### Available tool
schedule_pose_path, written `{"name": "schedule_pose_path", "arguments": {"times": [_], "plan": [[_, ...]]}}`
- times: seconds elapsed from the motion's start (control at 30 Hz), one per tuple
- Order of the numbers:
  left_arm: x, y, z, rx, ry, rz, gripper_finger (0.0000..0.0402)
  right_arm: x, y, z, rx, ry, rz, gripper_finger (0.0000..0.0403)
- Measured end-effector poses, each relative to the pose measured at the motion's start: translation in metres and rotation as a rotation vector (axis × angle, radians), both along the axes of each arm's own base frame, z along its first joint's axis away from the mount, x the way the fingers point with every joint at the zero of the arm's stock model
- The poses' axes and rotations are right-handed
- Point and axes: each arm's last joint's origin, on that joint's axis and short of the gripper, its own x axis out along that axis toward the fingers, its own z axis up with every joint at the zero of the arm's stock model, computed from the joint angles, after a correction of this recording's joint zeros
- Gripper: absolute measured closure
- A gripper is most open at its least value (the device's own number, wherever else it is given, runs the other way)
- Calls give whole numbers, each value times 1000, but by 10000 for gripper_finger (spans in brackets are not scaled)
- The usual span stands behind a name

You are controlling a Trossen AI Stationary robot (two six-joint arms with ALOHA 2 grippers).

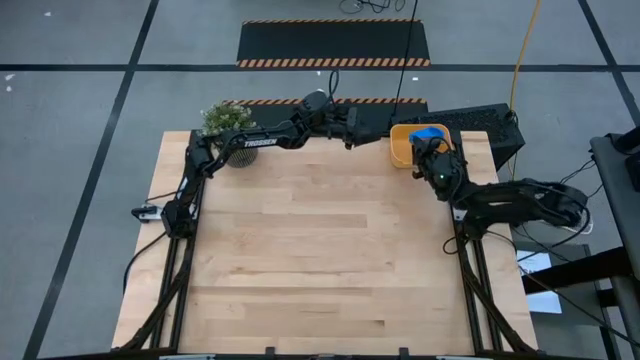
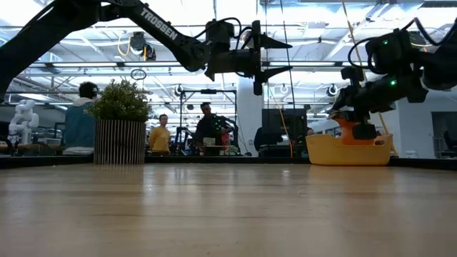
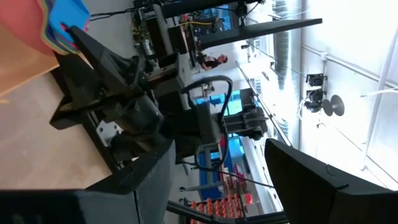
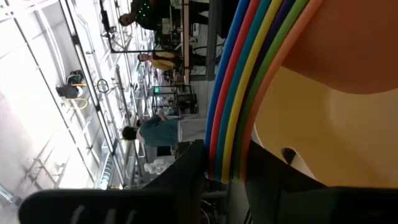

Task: Nest measuring cups in basket
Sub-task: Put the nested measuring cups into the yellow bin

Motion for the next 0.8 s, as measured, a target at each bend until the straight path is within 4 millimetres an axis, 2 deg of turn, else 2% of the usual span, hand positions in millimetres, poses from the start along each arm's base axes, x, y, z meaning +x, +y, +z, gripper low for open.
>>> {"name": "schedule_pose_path", "arguments": {"times": [0.27,0.47,0.8], "plan": [[0,0,0,-2,1,0,153,1,-9,-10,19,-25,-21,330],[0,0,0,-8,2,1,153,3,-11,-20,78,-41,-32,330],[0,0,0,-15,4,8,153,5,-13,-27,86,-54,-40,330]]}}
